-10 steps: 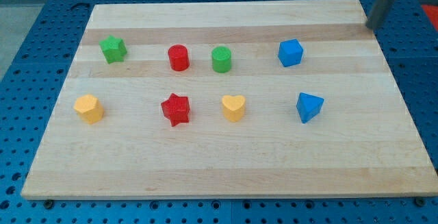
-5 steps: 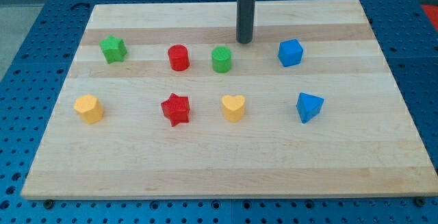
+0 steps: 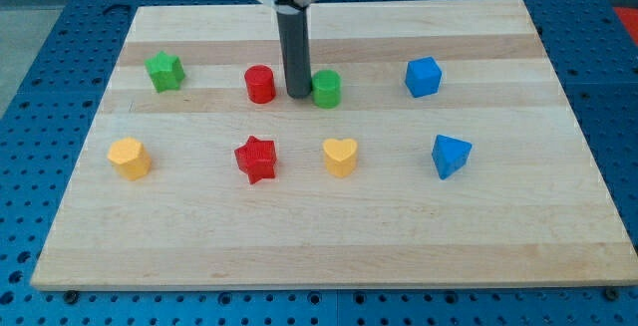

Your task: Move green circle closer to the blue cube

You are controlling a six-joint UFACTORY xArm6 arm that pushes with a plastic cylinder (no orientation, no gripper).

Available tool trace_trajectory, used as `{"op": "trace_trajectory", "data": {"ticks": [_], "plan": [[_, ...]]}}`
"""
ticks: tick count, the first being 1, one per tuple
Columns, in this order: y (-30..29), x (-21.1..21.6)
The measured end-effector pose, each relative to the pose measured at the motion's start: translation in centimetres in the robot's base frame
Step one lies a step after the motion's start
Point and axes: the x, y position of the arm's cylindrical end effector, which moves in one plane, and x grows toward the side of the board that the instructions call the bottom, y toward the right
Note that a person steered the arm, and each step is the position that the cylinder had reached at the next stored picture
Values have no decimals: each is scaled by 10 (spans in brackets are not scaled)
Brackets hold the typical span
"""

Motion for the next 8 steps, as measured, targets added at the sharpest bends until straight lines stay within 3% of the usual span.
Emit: {"op": "trace_trajectory", "data": {"ticks": [2,3,5,6,7,8], "plan": [[91,38],[74,38],[-18,24],[-7,-5],[35,-6],[80,22]]}}
